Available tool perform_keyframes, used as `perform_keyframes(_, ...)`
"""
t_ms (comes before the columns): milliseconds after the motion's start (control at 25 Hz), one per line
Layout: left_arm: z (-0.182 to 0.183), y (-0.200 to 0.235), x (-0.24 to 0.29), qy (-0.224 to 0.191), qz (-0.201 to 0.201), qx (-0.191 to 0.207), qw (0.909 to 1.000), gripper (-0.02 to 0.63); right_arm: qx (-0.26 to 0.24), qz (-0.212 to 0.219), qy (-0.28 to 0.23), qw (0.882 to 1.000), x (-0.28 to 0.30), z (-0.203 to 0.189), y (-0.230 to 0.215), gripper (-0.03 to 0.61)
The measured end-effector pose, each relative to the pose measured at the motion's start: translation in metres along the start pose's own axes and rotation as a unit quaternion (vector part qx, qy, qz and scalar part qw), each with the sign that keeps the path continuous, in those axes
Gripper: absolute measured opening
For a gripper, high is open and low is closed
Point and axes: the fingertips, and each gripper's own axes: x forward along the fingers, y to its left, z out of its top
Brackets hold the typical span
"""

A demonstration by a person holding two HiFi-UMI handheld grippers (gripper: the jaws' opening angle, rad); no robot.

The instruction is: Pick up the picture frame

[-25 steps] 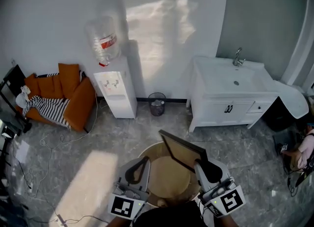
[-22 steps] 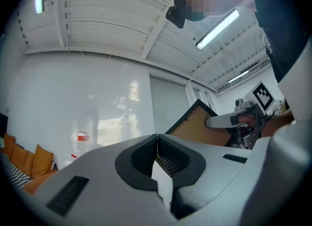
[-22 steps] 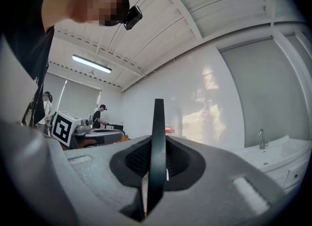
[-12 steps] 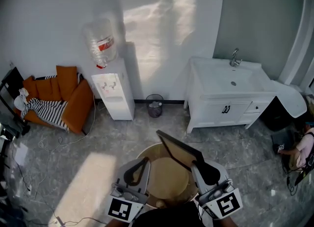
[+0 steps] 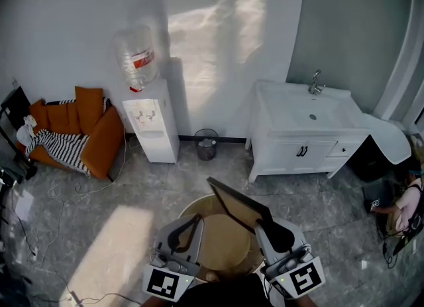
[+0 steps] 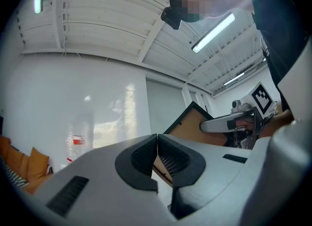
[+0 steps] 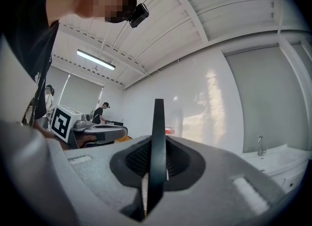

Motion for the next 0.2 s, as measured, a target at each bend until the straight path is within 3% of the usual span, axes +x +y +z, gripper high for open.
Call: perform_keyframes(200, -0.001, -0.0008, 0.0011, 0.004, 0.002, -0.001, 1.0, 0.018, -0.001, -0.002, -0.015, 1.0, -0.0001, 0.0056, -0.0032, 0.037)
